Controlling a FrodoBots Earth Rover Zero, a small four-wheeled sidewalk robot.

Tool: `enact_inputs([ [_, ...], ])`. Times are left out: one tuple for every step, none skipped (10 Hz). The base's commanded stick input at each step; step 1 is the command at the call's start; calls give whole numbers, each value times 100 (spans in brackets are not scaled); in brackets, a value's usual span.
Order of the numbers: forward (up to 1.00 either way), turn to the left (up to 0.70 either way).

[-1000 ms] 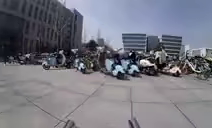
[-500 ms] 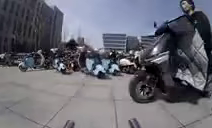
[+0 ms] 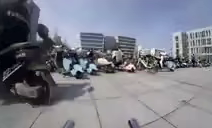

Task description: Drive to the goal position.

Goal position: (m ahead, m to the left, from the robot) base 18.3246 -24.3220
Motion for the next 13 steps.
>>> enact_inputs([
  [0, -45],
  [0, -45],
  [0, -45],
  [0, -45],
  [0, -45],
  [0, -45],
  [10, -43],
  [100, -27],
  [100, -27],
  [100, -27],
  [100, -5],
  [100, 0],
  [100, 0],
])
